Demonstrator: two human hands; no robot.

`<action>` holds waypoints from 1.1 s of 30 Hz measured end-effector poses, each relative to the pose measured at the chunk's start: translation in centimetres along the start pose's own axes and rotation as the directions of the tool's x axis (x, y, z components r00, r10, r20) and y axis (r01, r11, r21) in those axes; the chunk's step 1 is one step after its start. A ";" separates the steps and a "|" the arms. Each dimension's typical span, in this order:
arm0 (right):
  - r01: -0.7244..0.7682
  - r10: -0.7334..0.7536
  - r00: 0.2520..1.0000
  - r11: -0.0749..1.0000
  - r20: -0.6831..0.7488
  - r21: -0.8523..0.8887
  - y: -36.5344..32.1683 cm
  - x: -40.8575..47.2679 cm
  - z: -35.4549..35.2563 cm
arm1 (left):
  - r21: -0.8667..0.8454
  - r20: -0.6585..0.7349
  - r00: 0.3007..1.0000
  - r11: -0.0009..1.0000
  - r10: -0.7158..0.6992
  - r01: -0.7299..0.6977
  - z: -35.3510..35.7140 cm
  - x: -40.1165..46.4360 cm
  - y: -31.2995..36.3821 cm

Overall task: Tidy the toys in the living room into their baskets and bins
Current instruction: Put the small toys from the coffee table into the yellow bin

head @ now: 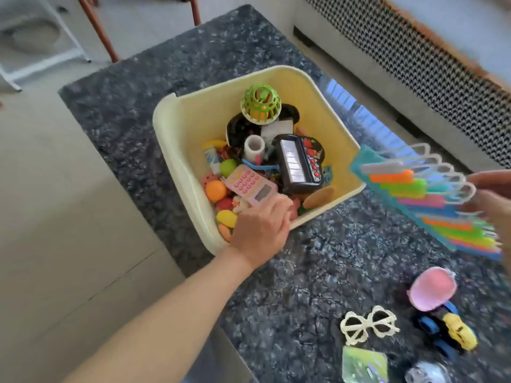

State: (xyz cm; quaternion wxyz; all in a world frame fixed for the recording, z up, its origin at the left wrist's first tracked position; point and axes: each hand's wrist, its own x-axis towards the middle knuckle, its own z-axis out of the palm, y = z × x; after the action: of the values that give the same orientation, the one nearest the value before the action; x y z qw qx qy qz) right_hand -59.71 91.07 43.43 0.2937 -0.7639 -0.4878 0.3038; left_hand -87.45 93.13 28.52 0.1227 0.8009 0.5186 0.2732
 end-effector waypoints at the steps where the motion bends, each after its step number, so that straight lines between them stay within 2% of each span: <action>1: -0.014 0.010 1.000 0.993 0.028 0.116 -2.2 0.0 0.8 | -0.025 -0.040 0.998 0.999 -0.046 0.045 -0.5 -0.1 -0.5; 2: -0.039 0.024 0.998 0.964 0.061 0.261 -4.0 0.1 2.0 | -0.037 -0.070 0.994 0.996 -0.081 0.079 -1.1 -0.3 -1.0; 4: -0.126 0.078 0.991 0.830 0.111 0.544 -7.0 0.9 5.8 | -0.032 -0.124 0.985 0.993 -0.120 0.117 -2.2 -0.6 -2.9; 6: -0.258 0.178 0.966 0.707 0.187 0.658 -10.5 1.7 11.2 | -0.007 -0.160 0.974 0.986 -0.163 0.164 -3.6 -0.5 -5.2; 9: -0.407 0.285 0.913 0.622 0.292 0.668 -12.9 4.0 19.3 | -0.080 -0.205 0.940 0.962 -0.272 0.261 -4.9 0.2 -8.4; 11: -0.486 0.316 0.873 0.635 0.371 0.601 -13.2 5.2 24.6 | -0.092 -0.217 0.928 0.953 -0.301 0.288 -5.2 0.6 -10.6; 13: -0.549 0.400 0.836 0.630 0.377 0.549 -13.4 5.7 28.9 | -0.091 -0.213 0.927 0.951 -0.307 0.294 -5.3 0.9 -12.1; 16: -0.642 0.550 0.750 0.470 0.368 0.605 -14.3 5.5 32.8 | -0.124 -0.199 0.931 0.951 -0.305 0.285 -5.6 1.7 -13.3; 18: -0.669 0.547 0.728 0.438 0.413 0.600 -14.7 5.2 34.5 | -0.102 -0.188 0.951 0.968 -0.247 0.231 -5.7 2.2 -14.1; 20: -0.693 0.521 0.711 0.404 0.472 0.597 -14.4 5.2 35.9 | -0.089 -0.150 0.971 0.981 -0.186 0.174 -5.5 2.8 -14.7; 22: -0.737 0.512 0.649 0.241 0.562 0.631 -14.0 5.5 36.9 | -0.087 -0.071 0.986 0.985 -0.153 0.146 -5.5 3.7 -15.1; 23: -0.751 0.503 0.629 0.194 0.593 0.631 -13.8 5.6 36.7 | -0.059 -0.042 0.990 0.989 -0.135 0.132 -5.4 4.1 -15.2; 25: -0.776 0.469 0.581 0.073 0.666 0.626 -13.1 5.7 35.4 | 0.065 0.031 0.995 0.993 -0.099 0.097 -5.1 4.4 -15.3; 27: -0.752 0.425 0.571 -0.073 0.702 0.656 -12.0 5.5 33.2 | 0.184 0.105 0.990 0.981 -0.089 0.069 -4.8 4.4 -15.4; 30: -0.725 0.375 0.608 -0.097 0.700 0.682 -10.2 4.7 29.9 | 0.281 0.215 0.966 0.956 -0.143 0.079 -4.7 4.5 -15.0; 33: -0.715 0.386 0.638 -0.025 0.666 0.699 -8.3 3.6 26.8 | 0.328 0.295 0.939 0.942 -0.176 0.074 -4.8 4.8 -14.8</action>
State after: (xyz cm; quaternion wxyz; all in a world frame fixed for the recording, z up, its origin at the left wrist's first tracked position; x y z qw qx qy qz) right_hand -83.24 101.38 31.73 0.4633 -0.5030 0.1125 0.7209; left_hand -100.01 103.41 26.82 0.0943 0.8087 0.5788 0.0457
